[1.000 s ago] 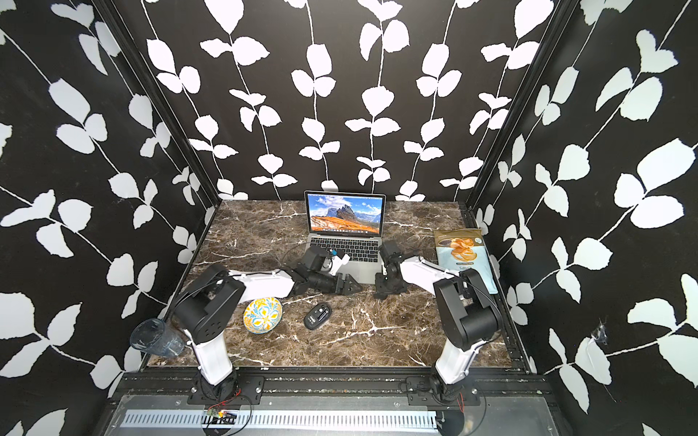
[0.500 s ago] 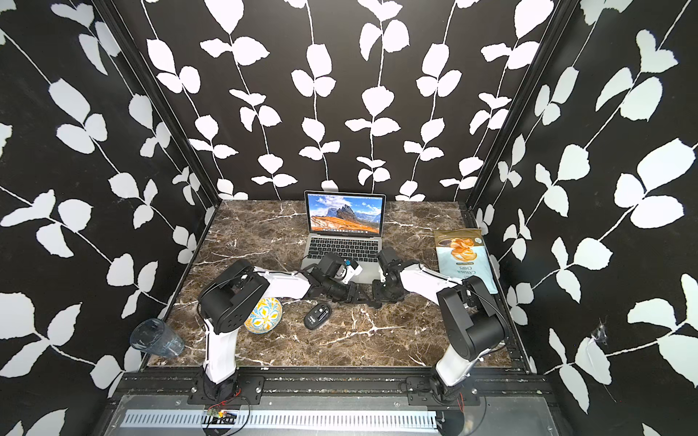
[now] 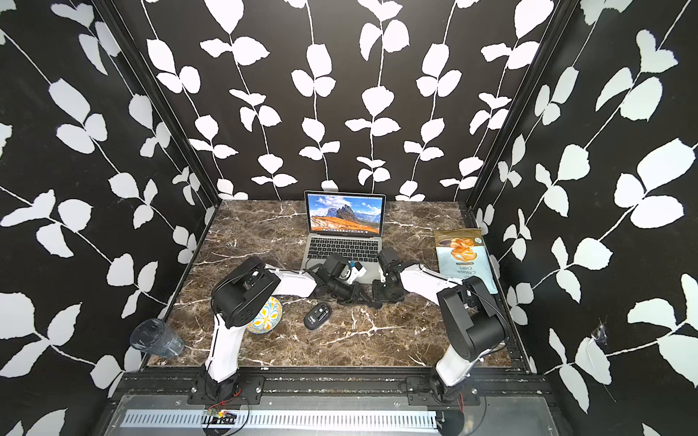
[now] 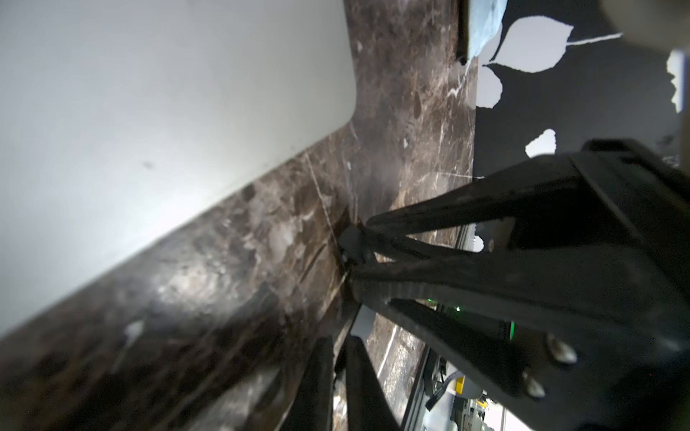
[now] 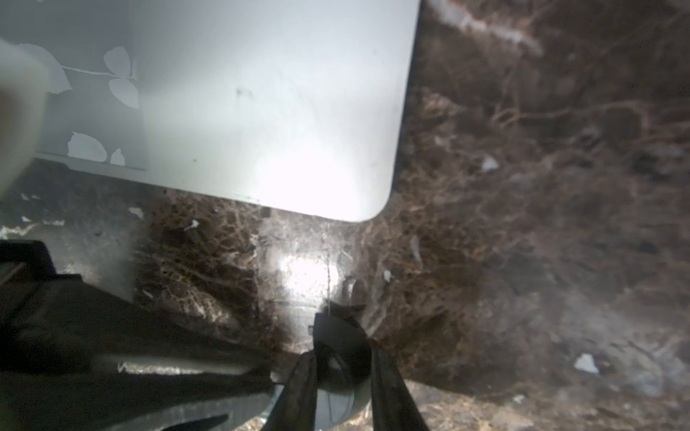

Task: Insert the wireless mouse receiver into the laptop
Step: Pick up the lid from the center of the board.

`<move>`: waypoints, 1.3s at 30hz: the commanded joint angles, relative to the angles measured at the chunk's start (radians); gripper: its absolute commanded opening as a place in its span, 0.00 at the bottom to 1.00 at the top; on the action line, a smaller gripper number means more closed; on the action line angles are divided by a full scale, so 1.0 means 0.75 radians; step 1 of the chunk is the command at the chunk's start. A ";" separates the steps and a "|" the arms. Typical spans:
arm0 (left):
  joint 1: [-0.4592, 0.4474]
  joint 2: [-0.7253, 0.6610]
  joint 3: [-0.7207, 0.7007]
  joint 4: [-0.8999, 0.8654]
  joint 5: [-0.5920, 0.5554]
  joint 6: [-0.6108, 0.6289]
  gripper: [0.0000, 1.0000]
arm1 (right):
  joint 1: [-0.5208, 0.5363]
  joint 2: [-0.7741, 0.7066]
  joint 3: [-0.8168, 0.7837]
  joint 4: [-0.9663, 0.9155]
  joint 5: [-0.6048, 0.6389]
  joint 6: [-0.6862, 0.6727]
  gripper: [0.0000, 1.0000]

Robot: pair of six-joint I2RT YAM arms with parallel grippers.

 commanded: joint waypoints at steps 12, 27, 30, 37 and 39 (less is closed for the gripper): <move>0.015 -0.234 -0.047 0.056 -0.002 0.008 0.00 | -0.081 -0.518 -0.023 -0.169 0.023 0.027 0.69; 0.248 -0.821 -0.347 0.415 0.336 -0.134 0.00 | -0.183 -0.859 -0.119 0.375 -0.891 0.212 0.73; 0.246 -0.880 -0.360 0.398 0.351 -0.106 0.00 | -0.180 -0.851 -0.128 0.383 -0.921 0.208 0.73; 0.241 -0.909 -0.365 0.387 0.393 -0.117 0.00 | -0.158 -0.794 -0.154 0.656 -1.032 0.360 0.64; 0.236 -0.911 -0.365 0.397 0.400 -0.125 0.00 | -0.150 -0.774 -0.150 0.716 -1.055 0.397 0.55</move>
